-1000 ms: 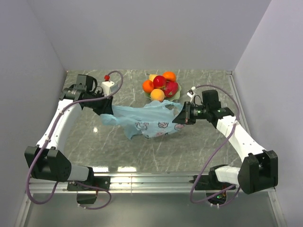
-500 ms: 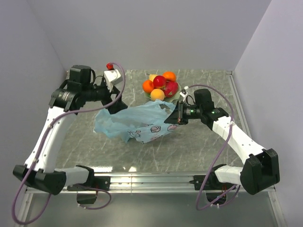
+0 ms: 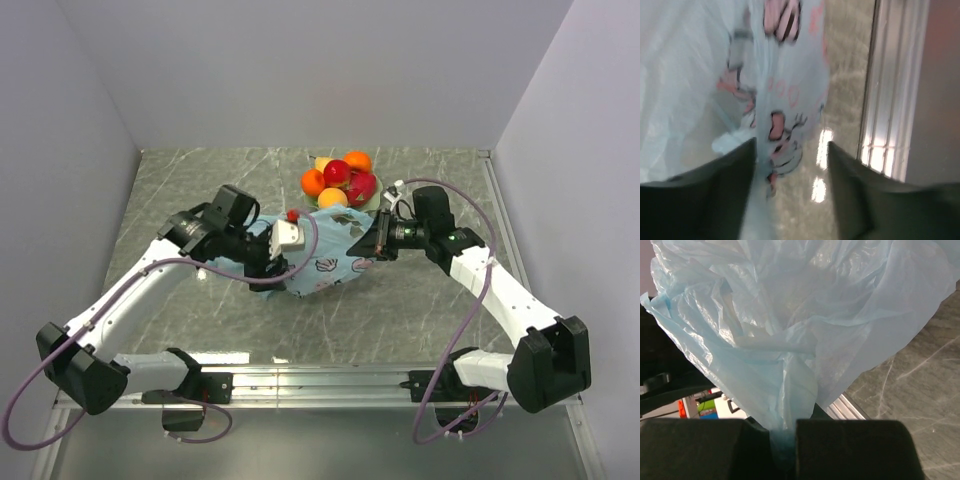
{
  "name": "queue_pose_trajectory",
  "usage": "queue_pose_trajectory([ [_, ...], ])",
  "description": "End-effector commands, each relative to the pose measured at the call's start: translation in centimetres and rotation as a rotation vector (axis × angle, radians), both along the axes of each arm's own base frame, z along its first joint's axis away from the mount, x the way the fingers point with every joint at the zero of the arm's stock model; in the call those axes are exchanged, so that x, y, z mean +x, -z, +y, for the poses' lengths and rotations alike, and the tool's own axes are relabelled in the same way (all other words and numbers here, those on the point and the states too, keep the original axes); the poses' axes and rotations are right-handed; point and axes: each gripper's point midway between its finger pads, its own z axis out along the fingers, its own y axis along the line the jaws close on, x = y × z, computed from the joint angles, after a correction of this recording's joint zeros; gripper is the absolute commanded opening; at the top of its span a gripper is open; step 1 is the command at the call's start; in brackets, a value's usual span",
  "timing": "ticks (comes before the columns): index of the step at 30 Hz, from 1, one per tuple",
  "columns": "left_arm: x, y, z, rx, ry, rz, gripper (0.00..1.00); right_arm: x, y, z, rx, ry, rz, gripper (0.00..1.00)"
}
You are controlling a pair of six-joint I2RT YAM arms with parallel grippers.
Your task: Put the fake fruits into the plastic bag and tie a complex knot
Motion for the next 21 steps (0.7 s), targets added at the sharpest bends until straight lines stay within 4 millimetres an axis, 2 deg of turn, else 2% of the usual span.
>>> queue_pose_trajectory([
  [1,0.1,3.0,2.0,0.142,0.070,-0.085,0.57,0.0,-0.1,-1.7,-0.026,0.024,-0.044,0.00],
  [3,-2.2,4.1,3.5,0.196,0.157,-0.052,0.33,0.6,1.0,-3.4,-0.098,0.068,-0.060,0.00],
  [4,-2.8,4.2,3.9,0.202,0.183,-0.048,0.14,0.8,1.8,-4.8,-0.151,0.078,-0.072,0.00],
  [5,-3.5,4.0,4.3,0.194,0.198,-0.072,0.07,0.9,2.1,-5.4,-0.179,0.080,-0.086,0.00],
  [6,-3.7,3.7,4.3,0.180,0.214,-0.100,0.02,0.9,2.4,-5.9,-0.210,0.076,-0.098,0.07],
  [7,-3.4,3.1,4.1,0.154,0.214,-0.144,0.00,0.8,2.6,-6.5,-0.268,0.063,-0.122,0.15],
  [9,-3.9,1.9,3.7,0.098,0.249,-0.208,0.00,1.0,2.3,-7.1,-0.313,0.068,-0.144,0.57],
  [10,-3.9,1.4,3.5,0.079,0.264,-0.227,0.00,1.7,1.1,-7.7,-0.358,0.076,-0.198,0.71],
  [12,-3.9,0.9,3.0,0.059,0.298,-0.252,0.00,3.0,-0.7,-8.1,-0.395,0.081,-0.269,0.84],
  [13,-4.0,0.6,2.7,0.043,0.321,-0.254,0.00,3.9,-3.6,-8.2,-0.412,0.074,-0.367,0.85],
  [14,-4.3,0.5,2.7,0.048,0.345,-0.240,0.00,4.9,-4.5,-8.3,-0.448,0.077,-0.406,0.92],
  [15,-4.2,0.4,2.6,0.046,0.385,-0.270,0.00,5.4,-5.7,-8.1,-0.456,0.070,-0.448,0.92],
  [16,-4.4,0.2,2.4,0.035,0.406,-0.273,0.00,6.1,-8.4,-7.8,-0.461,0.056,-0.546,0.92],
  [17,-4.6,0.2,2.5,0.035,0.428,-0.274,0.00,6.6,-8.9,-7.4,-0.478,0.038,-0.578,0.93],
  [18,-4.6,0.1,2.4,0.032,0.471,-0.310,0.00,6.4,-11.0,-6.1,-0.472,-0.004,-0.656,0.93],
  [20,-4.5,0.1,2.3,0.025,0.490,-0.339,0.00,6.7,-11.8,-4.8,-0.507,-0.090,-0.760,0.94],
  [21,-4.5,0.1,2.3,0.024,0.497,-0.348,0.00,6.0,-13.0,-3.4,-0.488,-0.144,-0.815,0.94],
])
